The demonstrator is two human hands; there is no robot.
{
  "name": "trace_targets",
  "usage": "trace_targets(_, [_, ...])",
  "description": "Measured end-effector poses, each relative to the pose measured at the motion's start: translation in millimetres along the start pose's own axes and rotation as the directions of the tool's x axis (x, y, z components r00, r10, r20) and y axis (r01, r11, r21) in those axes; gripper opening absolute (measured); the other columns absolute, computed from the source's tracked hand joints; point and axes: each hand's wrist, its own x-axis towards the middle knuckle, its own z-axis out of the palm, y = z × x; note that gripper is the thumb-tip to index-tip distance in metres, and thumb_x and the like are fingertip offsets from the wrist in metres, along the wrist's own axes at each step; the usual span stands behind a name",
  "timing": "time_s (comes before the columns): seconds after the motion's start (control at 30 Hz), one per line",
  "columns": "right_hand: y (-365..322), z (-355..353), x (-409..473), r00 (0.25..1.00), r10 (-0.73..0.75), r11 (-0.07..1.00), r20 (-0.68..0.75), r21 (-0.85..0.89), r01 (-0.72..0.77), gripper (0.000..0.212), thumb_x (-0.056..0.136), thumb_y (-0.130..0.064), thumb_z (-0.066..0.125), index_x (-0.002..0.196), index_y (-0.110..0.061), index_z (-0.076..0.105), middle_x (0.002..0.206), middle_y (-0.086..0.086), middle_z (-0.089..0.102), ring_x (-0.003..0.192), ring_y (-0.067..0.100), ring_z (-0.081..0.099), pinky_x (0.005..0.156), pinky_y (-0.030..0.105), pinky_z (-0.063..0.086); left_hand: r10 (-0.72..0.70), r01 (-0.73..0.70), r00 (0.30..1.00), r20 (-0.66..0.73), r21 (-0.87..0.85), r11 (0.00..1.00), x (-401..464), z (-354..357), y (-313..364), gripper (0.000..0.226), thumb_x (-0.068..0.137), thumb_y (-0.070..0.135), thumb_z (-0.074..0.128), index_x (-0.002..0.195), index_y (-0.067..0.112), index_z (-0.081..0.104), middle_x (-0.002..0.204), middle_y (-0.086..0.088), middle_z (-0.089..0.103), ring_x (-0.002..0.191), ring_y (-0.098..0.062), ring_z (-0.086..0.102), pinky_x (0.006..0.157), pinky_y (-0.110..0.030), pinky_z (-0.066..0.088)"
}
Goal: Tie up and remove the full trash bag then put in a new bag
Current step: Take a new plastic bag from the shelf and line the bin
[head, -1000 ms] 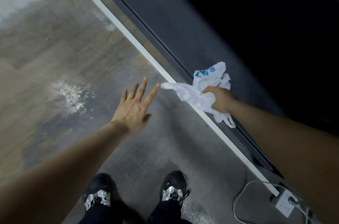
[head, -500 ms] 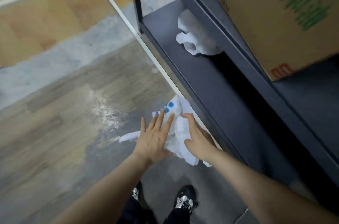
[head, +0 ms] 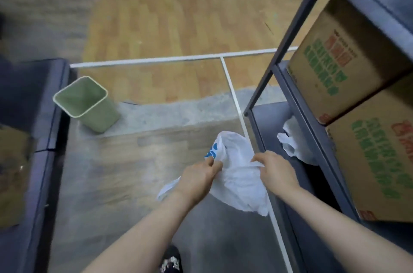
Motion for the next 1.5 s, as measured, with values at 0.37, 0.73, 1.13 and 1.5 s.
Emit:
trace_targets(0.37, [-169, -143, 54, 0.991, -0.094, 0.990, -0.095, -0.118, 0.083, 0.012, 0.091, -0.004, 0.037, 0.101, -0.006, 0.042, 0.098, 0.023, 0.062, 0.082, 0.036, 0.055, 0.060, 0.035, 0.038, -0.137, 0.142, 0.987, -0.086, 0.055, 0.988, -106, -208, -147, 0.092, 0.086, -0.010, 0.030, 0.142, 0.058, 0.002, 0.143, -0.010, 0.030, 0.077, -0.031, 0.052, 0.062, -0.032, 0.037])
trace_targets(0.73, [-229, -234, 158, 0.884, -0.422, 0.900, -0.199, -0.208, 0.383, 0.035, 0.092, -0.040, 0.047, 0.087, -0.007, 0.057, 0.092, 0.021, 0.066, 0.080, 0.034, 0.056, 0.060, 0.032, 0.032, -0.508, 0.510, 0.859, -0.065, 0.187, 0.839, -118, -296, -213, 0.045, 0.090, 0.013, 0.048, 0.132, 0.031, 0.052, 0.131, -0.002, 0.035, 0.101, -0.026, 0.058, 0.071, -0.032, 0.043])
trace_targets(1.13, [-345, -241, 250, 0.589, -0.808, 0.558, 0.011, -0.305, 0.772, 0.030, 0.068, 0.004, 0.054, 0.089, -0.017, 0.048, 0.082, 0.004, 0.061, 0.076, 0.031, 0.054, 0.060, 0.034, 0.035, -0.657, 0.589, 0.696, -0.291, -0.293, 0.753, -98, -332, -279, 0.034, 0.087, 0.049, 0.055, 0.102, 0.019, 0.049, 0.101, 0.004, 0.049, 0.085, -0.021, 0.056, 0.075, -0.035, 0.047])
trace_targets(1.5, [-452, -242, 339, 0.434, -0.895, 0.317, 0.098, -0.544, 0.777, 0.069, 0.078, 0.005, 0.050, 0.132, -0.033, 0.030, 0.101, -0.005, 0.036, 0.096, 0.017, 0.038, 0.060, 0.031, 0.051, -0.680, 0.691, 0.675, -0.286, -0.076, 0.718, -63, -376, -411, 0.061, 0.086, 0.009, 0.049, 0.123, 0.034, 0.006, 0.115, -0.009, 0.041, 0.063, -0.038, 0.055, 0.044, -0.035, 0.031])
